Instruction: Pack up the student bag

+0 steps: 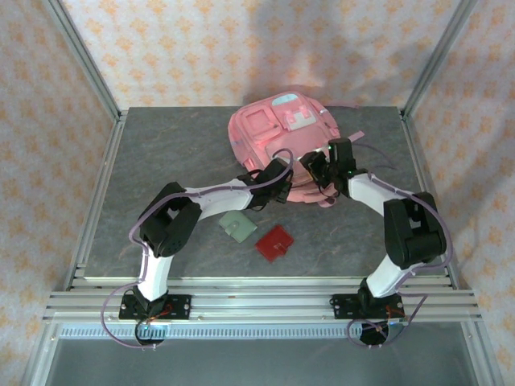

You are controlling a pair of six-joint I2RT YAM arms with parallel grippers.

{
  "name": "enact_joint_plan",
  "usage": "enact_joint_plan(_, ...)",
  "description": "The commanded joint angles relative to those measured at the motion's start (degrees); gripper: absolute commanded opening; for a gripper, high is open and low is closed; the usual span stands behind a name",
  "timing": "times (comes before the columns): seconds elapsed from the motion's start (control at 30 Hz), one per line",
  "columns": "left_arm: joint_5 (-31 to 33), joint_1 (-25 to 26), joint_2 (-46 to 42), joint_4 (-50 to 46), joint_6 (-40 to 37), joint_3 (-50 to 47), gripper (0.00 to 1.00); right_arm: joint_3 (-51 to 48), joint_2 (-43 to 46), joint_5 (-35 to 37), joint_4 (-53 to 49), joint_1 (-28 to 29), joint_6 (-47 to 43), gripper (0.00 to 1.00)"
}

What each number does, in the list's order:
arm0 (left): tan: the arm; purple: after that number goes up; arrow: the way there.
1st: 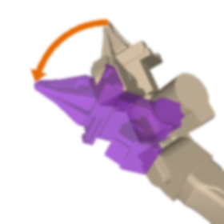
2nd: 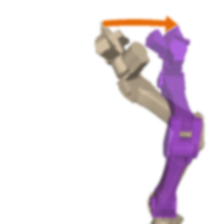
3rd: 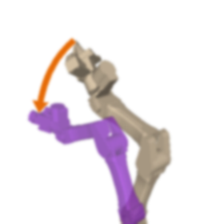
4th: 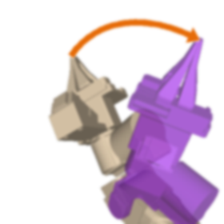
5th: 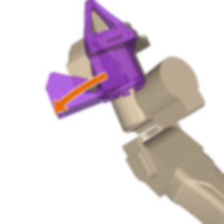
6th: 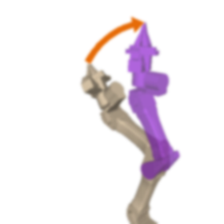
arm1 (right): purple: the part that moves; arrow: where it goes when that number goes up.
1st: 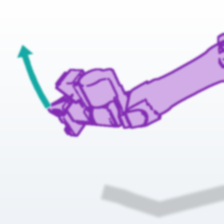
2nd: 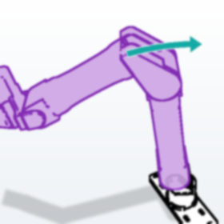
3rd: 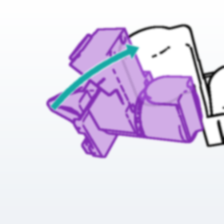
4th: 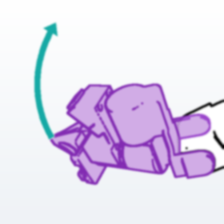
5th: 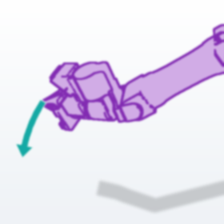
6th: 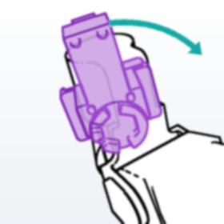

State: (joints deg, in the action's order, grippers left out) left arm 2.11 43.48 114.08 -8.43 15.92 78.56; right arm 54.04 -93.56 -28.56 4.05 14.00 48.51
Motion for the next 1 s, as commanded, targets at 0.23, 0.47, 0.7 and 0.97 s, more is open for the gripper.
enact_joint_plan(0.23,-1.3,-1.0,-4.0,-0.4,-0.7,0.3,0.0,-1.8,1.5,0.4,0.7,0.6,1.2,0.47)
enact_joint_plan(0.47,-1.7,-0.7,-3.7,-0.5,-0.3,-0.5,0.0,3.8,-2.7,1.8,1.1,0.5,0.9,0.21)
enact_joint_plan(0.7,-2.7,-5.9,-5.7,1.4,3.3,-5.0,0.0,5.1,-3.3,4.3,-0.5,0.1,-0.2,0.0)
enact_joint_plan(0.97,1.8,-13.0,-9.2,-0.4,4.7,-6.6,0.12,4.6,-2.2,4.4,0.2,-1.3,0.1,0.0)
